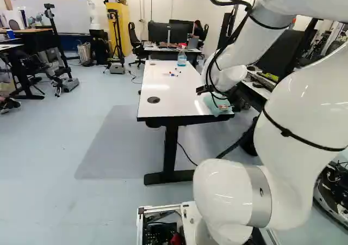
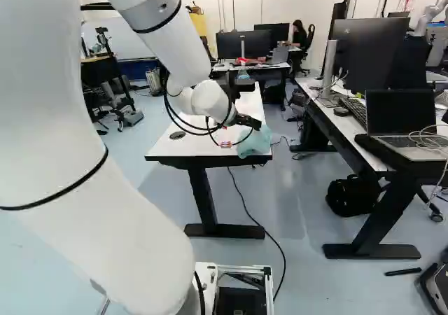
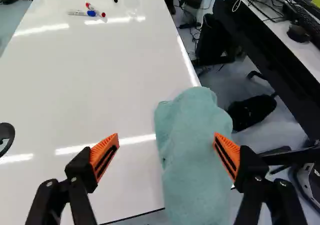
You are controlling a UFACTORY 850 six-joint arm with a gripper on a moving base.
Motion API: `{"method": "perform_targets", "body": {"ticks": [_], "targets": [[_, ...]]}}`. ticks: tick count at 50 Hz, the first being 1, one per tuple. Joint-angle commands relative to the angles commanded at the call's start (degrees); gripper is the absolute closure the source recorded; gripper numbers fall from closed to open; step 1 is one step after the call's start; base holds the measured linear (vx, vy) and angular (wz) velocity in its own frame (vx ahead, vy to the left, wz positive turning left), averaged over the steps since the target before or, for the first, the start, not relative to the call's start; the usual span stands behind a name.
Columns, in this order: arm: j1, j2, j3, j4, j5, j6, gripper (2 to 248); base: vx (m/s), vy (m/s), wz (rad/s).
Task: Clean the table with the green towel
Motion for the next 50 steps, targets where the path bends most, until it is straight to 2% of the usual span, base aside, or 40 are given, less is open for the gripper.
{"method": "perform_targets", "body": {"ticks": [50], "targets": [[10.1,9.4,19.5,2.6,24.6,0.0,3,0.000,0.000,0.000]]}}
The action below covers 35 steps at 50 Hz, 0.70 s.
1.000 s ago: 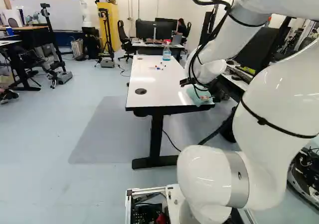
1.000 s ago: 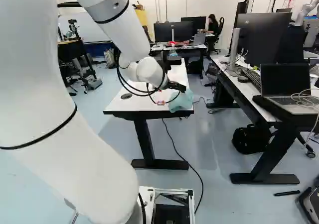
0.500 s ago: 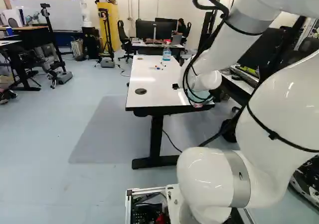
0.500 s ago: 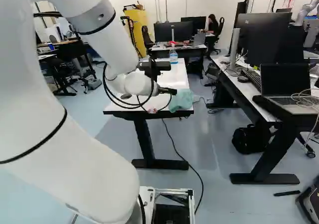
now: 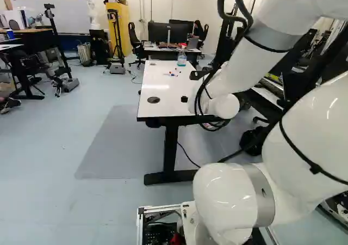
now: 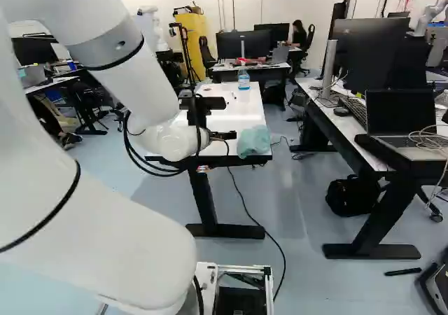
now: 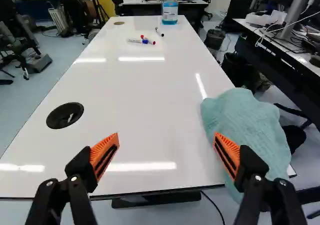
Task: Clean the table with the green towel
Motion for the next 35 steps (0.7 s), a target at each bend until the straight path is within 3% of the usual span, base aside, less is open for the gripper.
{"method": "perform_targets", "body": {"ticks": [35], "targets": [[4.1,3.8,7.8,1.1,9.9,0.0,3,0.000,0.000,0.000]]}}
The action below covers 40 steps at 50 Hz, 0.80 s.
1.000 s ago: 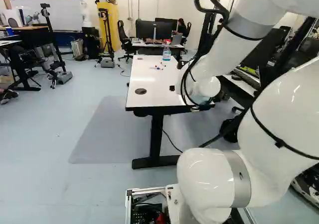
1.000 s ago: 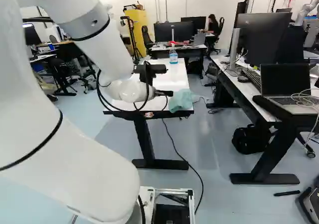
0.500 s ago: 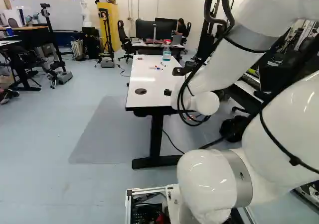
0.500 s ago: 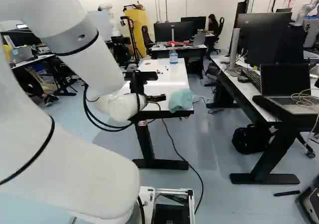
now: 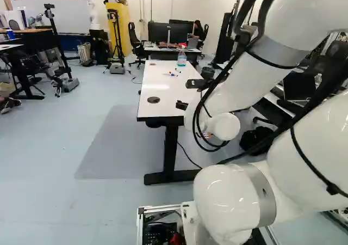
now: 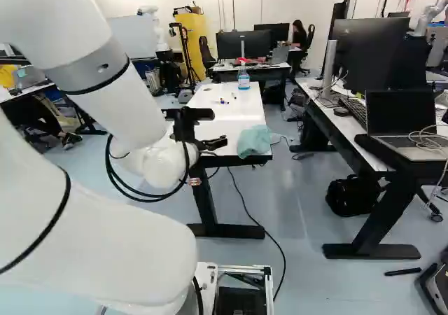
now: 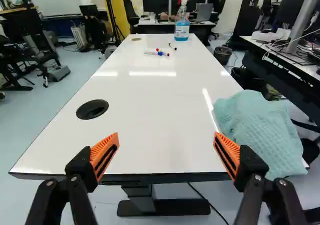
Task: Clean the table with the green towel
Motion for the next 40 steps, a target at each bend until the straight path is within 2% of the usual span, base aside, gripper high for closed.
{"method": "perform_targets", "body": {"ticks": [18,40], "targets": [[0.8,0.8,1.6,0.2,2.0,0.0,3,0.000,0.000,0.000],[0.9,0.8,1.7,0.2,2.2,0.0,3,0.000,0.000,0.000]]}}
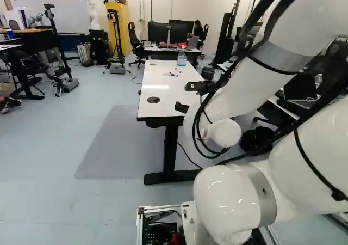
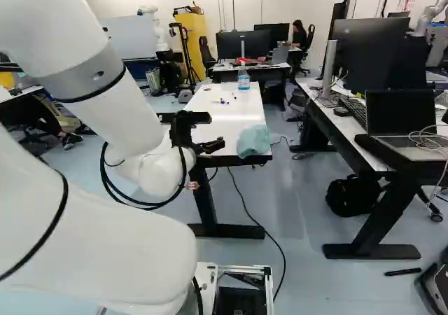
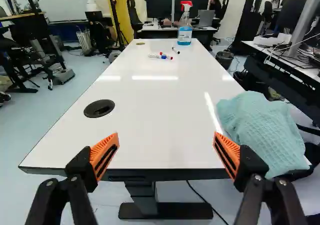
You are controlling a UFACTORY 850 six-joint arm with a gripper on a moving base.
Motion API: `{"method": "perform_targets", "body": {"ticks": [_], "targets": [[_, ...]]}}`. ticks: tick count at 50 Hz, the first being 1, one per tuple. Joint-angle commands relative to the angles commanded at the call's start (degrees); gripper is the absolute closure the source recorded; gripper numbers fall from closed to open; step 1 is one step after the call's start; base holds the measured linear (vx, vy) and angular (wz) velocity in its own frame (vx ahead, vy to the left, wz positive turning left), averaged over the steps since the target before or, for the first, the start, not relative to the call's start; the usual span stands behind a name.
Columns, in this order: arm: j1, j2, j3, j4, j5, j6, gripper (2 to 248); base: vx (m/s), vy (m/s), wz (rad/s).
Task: Clean the table with the green towel
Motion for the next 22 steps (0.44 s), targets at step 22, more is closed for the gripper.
{"method": "perform_targets", "body": {"ticks": [22], "targets": [[0.0,0.0,0.0,0.0,0.0,0.0,3,0.000,0.000,0.000]]}}
